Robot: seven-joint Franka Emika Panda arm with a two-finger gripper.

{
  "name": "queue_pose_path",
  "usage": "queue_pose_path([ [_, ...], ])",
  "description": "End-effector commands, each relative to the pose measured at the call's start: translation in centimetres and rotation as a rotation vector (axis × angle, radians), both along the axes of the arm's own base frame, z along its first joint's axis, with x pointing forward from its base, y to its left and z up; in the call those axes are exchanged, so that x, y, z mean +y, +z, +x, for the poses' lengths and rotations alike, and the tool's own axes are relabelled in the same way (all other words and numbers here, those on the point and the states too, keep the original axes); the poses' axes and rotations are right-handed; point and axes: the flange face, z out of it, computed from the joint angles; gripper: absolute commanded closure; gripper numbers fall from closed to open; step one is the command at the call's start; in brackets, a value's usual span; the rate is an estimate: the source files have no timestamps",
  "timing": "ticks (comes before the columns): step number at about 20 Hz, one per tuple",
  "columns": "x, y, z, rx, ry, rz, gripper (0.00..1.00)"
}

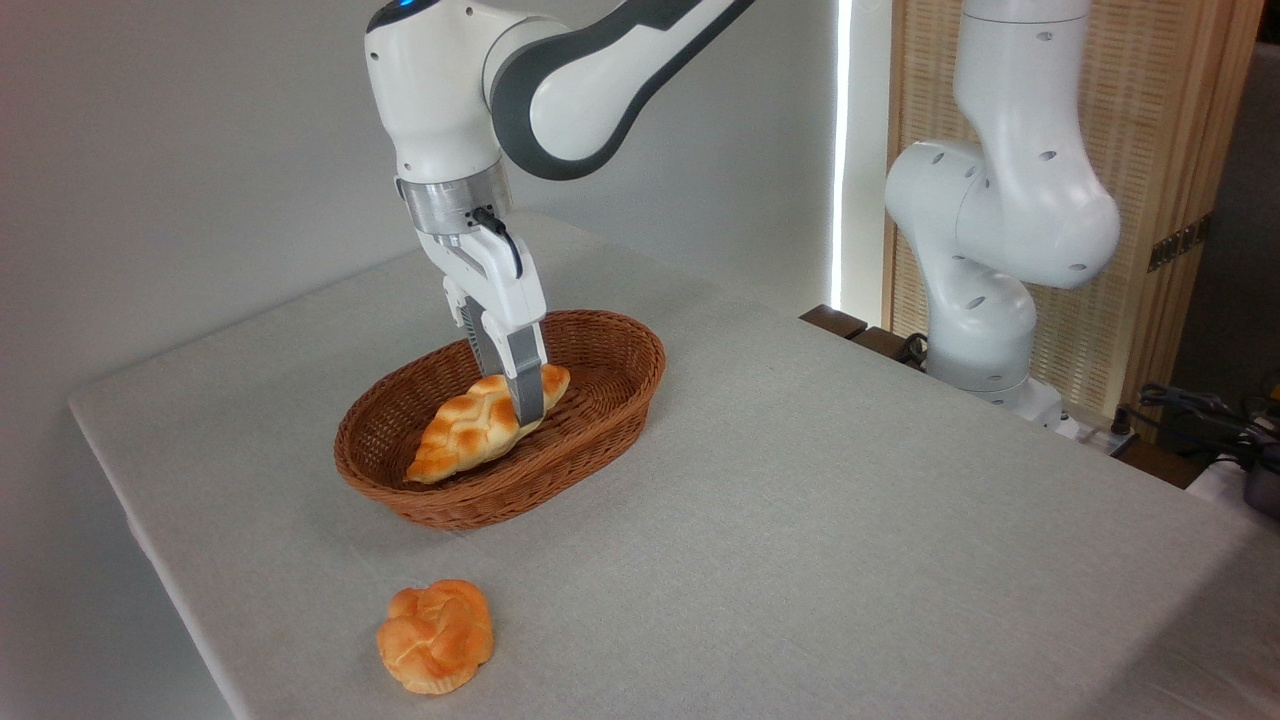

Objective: Put bread into the basket

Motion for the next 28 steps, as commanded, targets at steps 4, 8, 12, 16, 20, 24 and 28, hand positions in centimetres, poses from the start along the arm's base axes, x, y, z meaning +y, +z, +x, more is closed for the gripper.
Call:
queue_pose_path([
  [4, 0.9, 1.2, 0.2, -0.037, 0.000, 0.001, 0.00],
  [8, 1.0, 1.8, 0.5, -0.045, 0.003, -0.002, 0.00],
  [12, 1.2, 2.8, 0.9, -0.063, 0.012, -0.008, 0.00],
  [16, 4.9, 9.2, 3.3, -0.074, 0.081, -0.012, 0.00],
  [20, 11.0, 15.1, 5.0, -0.076, 0.112, -0.020, 0.00],
  [24, 14.5, 17.7, 5.8, -0.001, 0.122, -0.020, 0.00],
  [28, 15.6, 18.4, 6.6, 0.032, 0.142, -0.032, 0.00],
])
